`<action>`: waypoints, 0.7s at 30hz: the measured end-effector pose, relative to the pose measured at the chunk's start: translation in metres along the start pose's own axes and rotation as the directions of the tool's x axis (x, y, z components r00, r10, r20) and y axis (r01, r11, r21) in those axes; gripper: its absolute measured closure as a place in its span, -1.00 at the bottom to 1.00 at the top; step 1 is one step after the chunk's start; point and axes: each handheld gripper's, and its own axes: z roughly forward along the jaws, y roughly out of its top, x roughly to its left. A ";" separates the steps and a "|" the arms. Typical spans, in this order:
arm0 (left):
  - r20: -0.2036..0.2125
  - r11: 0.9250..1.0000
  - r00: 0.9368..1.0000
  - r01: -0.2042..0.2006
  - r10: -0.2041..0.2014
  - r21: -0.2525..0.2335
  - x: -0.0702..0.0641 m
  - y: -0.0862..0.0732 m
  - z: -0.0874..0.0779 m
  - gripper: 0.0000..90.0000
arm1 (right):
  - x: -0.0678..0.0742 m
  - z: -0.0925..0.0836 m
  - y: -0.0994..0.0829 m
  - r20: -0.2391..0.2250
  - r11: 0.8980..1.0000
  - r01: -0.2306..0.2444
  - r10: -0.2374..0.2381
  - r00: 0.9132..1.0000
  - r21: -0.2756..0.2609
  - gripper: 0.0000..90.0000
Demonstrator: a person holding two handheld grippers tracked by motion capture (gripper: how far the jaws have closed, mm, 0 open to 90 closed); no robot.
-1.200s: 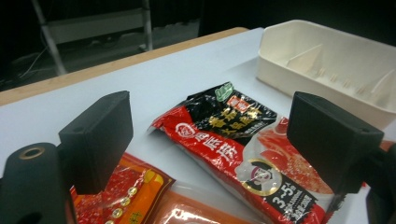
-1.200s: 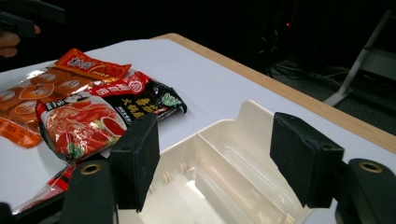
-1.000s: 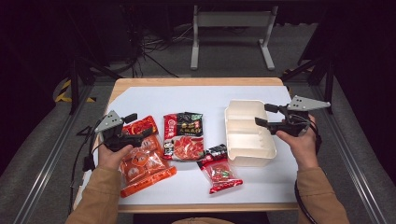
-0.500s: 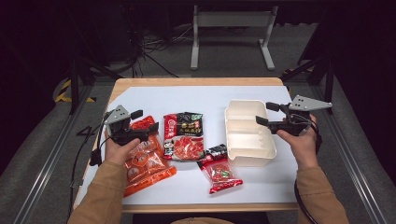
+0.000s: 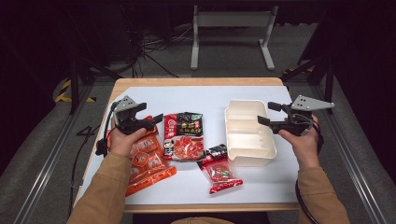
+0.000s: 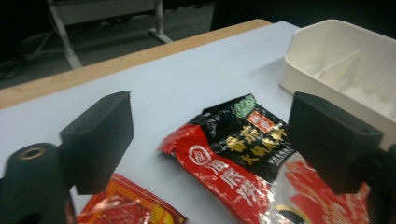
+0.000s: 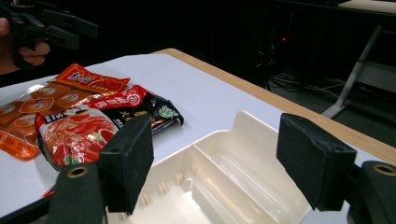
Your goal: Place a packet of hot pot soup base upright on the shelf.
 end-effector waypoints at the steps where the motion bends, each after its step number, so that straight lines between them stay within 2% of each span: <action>1: -0.001 1.000 1.000 -0.005 0.005 0.003 -0.001 0.001 0.002 -0.59 | 0.000 -0.001 0.000 0.001 1.000 -0.001 0.001 1.000 -0.001 -0.39; 3: -0.007 1.000 1.000 -0.012 0.012 -0.001 -0.002 0.002 0.003 -0.55 | -0.001 -0.002 -0.001 0.005 1.000 -0.004 0.004 1.000 0.000 -0.39; 6: 0.012 1.000 1.000 -0.019 0.019 -0.001 -0.002 0.005 0.009 -0.45 | -0.001 -0.004 -0.001 0.008 1.000 -0.010 0.010 1.000 -0.003 -0.39; 10: 0.007 1.000 1.000 -0.009 0.009 -0.006 -0.002 0.008 0.018 -0.39 | -0.002 -0.008 -0.002 0.015 1.000 -0.006 0.006 1.000 -0.003 -0.39; 15: -0.015 0.999 1.000 0.001 0.000 0.036 0.002 0.010 0.027 -0.36 | -0.002 -0.013 -0.004 0.022 1.000 -0.009 0.010 1.000 -0.009 -0.39; 16: -0.005 0.999 1.000 0.004 -0.004 0.032 0.002 0.011 0.029 -0.35 | -0.003 -0.014 -0.004 0.024 1.000 -0.009 0.009 1.000 -0.009 -0.39; 20: -0.009 1.000 1.000 -0.005 0.005 0.025 0.003 0.013 0.032 -0.14 | -0.003 -0.016 -0.006 0.028 1.000 -0.013 0.013 1.000 -0.009 -0.39; 21: -0.001 1.000 1.000 -0.009 0.009 0.026 0.004 0.014 0.034 -0.14 | -0.003 -0.017 -0.006 0.030 1.000 -0.013 0.014 0.999 -0.009 -0.39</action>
